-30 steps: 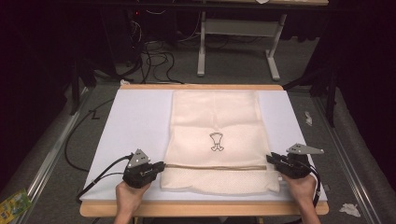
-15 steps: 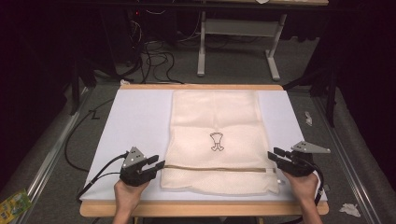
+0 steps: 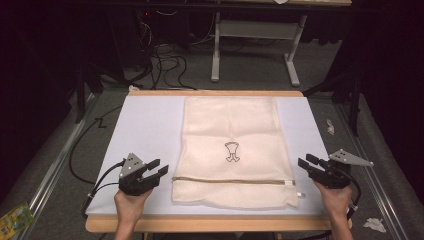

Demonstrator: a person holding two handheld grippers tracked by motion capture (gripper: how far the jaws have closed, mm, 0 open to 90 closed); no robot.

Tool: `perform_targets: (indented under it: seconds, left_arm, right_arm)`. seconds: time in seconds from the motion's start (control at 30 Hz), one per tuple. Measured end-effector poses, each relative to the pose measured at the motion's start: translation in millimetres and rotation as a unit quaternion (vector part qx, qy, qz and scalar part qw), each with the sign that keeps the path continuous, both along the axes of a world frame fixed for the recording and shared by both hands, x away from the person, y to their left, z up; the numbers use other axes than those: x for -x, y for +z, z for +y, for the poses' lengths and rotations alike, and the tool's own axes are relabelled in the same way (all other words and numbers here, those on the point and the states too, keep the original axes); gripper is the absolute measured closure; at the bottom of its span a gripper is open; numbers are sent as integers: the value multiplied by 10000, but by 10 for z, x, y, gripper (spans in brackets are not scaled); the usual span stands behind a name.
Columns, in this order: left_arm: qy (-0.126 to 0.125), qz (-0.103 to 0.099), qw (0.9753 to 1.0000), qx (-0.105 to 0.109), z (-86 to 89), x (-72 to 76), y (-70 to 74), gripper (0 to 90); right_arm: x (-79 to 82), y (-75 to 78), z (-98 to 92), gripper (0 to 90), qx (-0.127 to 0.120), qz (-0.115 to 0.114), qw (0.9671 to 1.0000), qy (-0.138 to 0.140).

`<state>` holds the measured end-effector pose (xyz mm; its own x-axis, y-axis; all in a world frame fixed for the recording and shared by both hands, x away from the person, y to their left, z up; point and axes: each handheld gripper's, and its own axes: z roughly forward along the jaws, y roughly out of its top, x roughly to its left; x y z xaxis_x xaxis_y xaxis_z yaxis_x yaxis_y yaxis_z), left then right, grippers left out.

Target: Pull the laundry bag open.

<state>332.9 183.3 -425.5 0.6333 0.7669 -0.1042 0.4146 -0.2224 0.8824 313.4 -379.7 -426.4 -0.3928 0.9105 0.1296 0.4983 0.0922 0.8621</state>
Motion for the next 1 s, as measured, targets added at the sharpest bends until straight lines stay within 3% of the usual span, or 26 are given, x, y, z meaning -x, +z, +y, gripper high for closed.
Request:
perform_targets:
  seconds: [0.5,0.87,1.0]
  left_arm:
    - [606,-133,9976,298,277,-60,36,569]
    - [811,-124,9964,210,337,-162,-19,555]
    - [823,20,9965,175,332,-236,-64,552]
  right_arm:
    - [77,57,-291,581,-211,-231,9986,-436]
    - [50,-8,-393,591,-220,-212,9974,-647]
    - [29,-33,-438,599,-276,-148,9966,-765]
